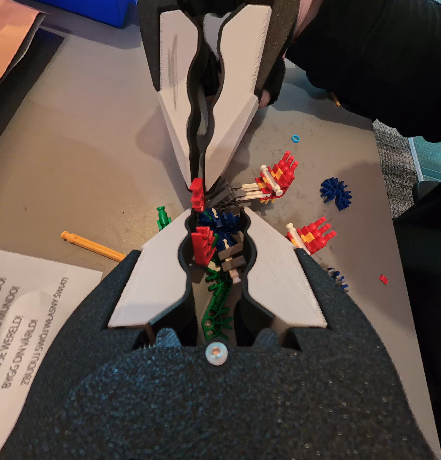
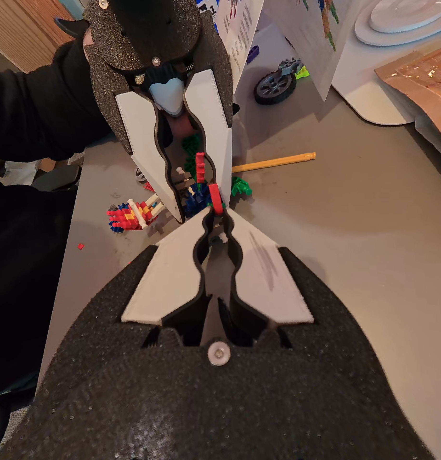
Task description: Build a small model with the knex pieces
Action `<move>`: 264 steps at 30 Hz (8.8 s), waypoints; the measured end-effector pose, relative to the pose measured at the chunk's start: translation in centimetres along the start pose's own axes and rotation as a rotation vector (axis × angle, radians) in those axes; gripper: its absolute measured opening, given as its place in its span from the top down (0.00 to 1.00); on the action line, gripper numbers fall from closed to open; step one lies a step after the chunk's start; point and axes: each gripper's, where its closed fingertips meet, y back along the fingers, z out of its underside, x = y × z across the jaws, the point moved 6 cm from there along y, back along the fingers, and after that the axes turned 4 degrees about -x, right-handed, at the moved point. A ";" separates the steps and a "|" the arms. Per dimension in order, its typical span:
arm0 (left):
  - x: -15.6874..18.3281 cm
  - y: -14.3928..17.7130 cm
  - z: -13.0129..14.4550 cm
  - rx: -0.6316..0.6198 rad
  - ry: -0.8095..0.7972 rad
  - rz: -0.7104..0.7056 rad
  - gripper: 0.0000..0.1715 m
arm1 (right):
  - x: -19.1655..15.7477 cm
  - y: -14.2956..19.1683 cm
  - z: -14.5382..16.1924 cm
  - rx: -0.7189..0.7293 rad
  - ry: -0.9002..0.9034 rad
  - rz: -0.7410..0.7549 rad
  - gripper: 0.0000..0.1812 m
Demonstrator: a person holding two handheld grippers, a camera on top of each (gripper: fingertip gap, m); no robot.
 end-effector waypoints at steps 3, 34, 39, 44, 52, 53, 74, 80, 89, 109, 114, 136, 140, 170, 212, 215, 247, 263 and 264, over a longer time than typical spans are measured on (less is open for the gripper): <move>-0.1 0.1 0.0 0.001 0.001 -0.005 0.80 | 0.2 -0.1 0.3 -0.028 -0.010 0.017 0.96; 0.5 -0.3 -0.1 -0.008 -0.096 -0.023 0.81 | -0.3 0.1 0.2 -0.063 0.000 -0.030 0.97; 0.6 -0.3 -0.1 -0.009 -0.104 -0.033 0.81 | -0.1 0.0 0.2 -0.063 -0.006 -0.013 0.96; 0.5 -0.2 -0.1 -0.008 -0.106 -0.044 0.81 | -0.1 -0.2 0.0 -0.062 -0.004 0.006 0.96; 0.6 -0.2 -0.2 -0.003 -0.111 -0.068 0.82 | -0.1 -0.3 0.0 -0.061 -0.033 0.015 0.96; 0.6 -0.3 -0.2 -0.006 -0.114 -0.074 0.82 | -0.1 -0.3 -0.1 -0.061 -0.037 0.017 0.96; 1.3 -0.4 -0.6 -0.089 -0.205 -0.191 0.83 | 0.1 -0.4 -0.3 -0.068 -0.099 -0.014 0.98; 1.5 -0.6 -0.7 -0.109 -0.224 -0.202 0.83 | 0.1 -0.5 -0.3 -0.108 -0.074 0.011 0.96; 1.6 -0.6 -0.7 -0.114 -0.264 -0.211 0.83 | 0.1 -0.5 -0.4 -0.111 -0.069 0.000 0.96; 1.5 -0.7 -0.8 -0.105 -0.286 -0.193 0.83 | -0.5 -0.9 -1.0 -0.197 0.084 0.105 0.93; 1.4 -1.1 -1.3 -0.129 -0.301 -0.201 0.85 | -0.4 -1.1 -0.8 -0.172 0.059 0.021 0.92; 1.3 -0.9 -0.8 -0.048 -0.299 -0.025 0.84 | -0.7 0.2 0.2 -0.095 0.086 -0.087 0.97; 1.4 -0.8 -0.7 -0.050 -0.308 -0.033 0.83 | -1.2 0.4 0.2 -0.105 0.099 -0.091 0.97; 1.5 0.6 -1.7 0.053 -0.214 -0.060 0.97 | -2.3 1.2 -0.2 -0.118 0.222 -0.004 0.97; 1.5 -0.3 0.0 -0.023 -0.133 0.038 0.83 | -0.9 -0.1 0.5 -0.060 0.112 -0.068 0.94; 1.5 -0.3 0.0 -0.021 -0.128 0.041 0.83 | -0.9 -0.2 0.5 -0.055 0.114 -0.071 0.94; 1.4 -0.6 0.0 -0.013 -0.081 0.074 0.84 | -1.0 -0.9 0.7 -0.094 0.094 -0.087 0.93; 2.0 -0.4 0.1 -0.071 -0.163 0.005 0.83 | -1.4 -1.2 0.6 -0.103 0.089 -0.108 0.95; 2.1 -0.3 0.1 -0.080 -0.178 -0.012 0.83 | -1.4 -1.2 0.5 -0.100 0.093 -0.107 0.95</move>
